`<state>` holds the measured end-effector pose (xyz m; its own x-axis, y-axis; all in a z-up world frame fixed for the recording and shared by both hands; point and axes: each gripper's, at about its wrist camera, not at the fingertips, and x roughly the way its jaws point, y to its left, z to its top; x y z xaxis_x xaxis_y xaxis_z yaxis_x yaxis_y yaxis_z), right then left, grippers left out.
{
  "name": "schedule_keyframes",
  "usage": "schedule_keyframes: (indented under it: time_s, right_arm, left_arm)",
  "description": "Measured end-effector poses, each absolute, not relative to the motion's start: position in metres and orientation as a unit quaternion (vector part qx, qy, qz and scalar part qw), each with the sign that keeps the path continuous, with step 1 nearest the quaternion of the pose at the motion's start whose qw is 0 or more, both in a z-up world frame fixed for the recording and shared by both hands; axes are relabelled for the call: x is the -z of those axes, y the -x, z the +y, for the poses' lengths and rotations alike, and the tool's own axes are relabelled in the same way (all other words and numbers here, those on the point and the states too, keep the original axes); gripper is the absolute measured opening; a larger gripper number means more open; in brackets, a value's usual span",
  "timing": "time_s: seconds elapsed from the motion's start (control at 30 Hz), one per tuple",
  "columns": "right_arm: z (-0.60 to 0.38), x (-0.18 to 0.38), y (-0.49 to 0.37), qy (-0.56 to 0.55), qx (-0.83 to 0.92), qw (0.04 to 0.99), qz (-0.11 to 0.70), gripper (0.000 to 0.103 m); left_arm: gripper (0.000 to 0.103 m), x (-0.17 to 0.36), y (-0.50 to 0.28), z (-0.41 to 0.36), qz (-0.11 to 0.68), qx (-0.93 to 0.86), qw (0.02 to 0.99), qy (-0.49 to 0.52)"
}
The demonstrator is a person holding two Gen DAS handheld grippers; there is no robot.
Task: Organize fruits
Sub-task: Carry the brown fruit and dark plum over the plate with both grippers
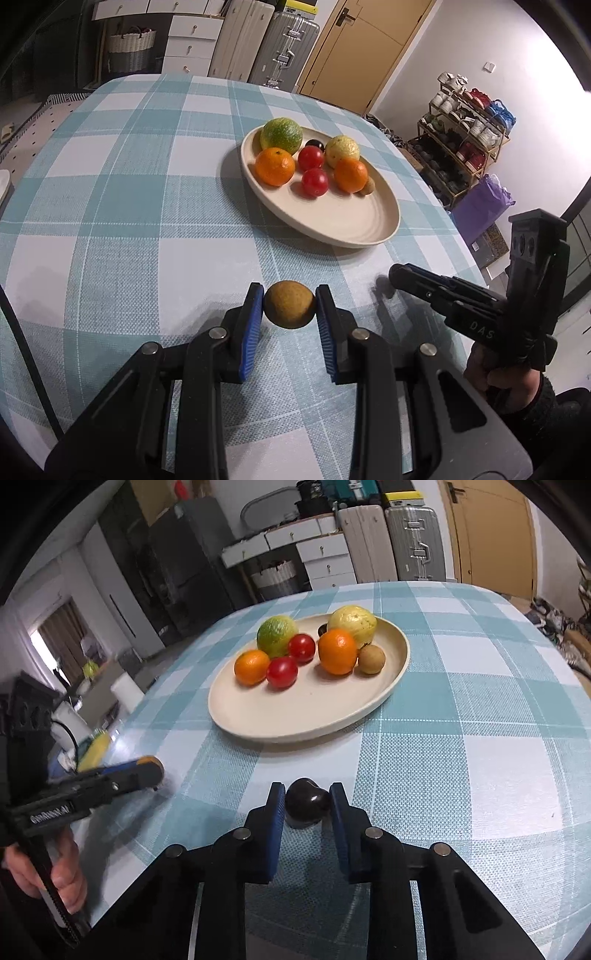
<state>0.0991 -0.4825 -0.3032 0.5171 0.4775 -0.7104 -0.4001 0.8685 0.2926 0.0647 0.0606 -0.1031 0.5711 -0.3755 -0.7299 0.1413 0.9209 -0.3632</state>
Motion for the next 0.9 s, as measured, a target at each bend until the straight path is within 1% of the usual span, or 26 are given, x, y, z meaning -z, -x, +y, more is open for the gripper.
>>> schedule_keyframes:
  time_s: [0.27, 0.47, 0.9]
  right_arm:
    - [-0.485, 0.294, -0.096, -0.049, -0.250, 0.877, 0.407, 0.025]
    - [-0.486, 0.277, -0.097, -0.048, -0.264, 0.886, 0.378, 0.025]
    - [-0.476, 0.261, -0.130, -0.058, -0.284, 0.889, 0.356, 0.025]
  left_arm:
    - [0.026, 0.091, -0.076, 0.053, 0.429, 0.153, 0.881, 0.126]
    - [0.026, 0.083, -0.094, 0.049, 0.423, 0.153, 0.884, 0.123]
    - [0.026, 0.082, -0.146, 0.035, 0.431, 0.155, 0.880, 0.121]
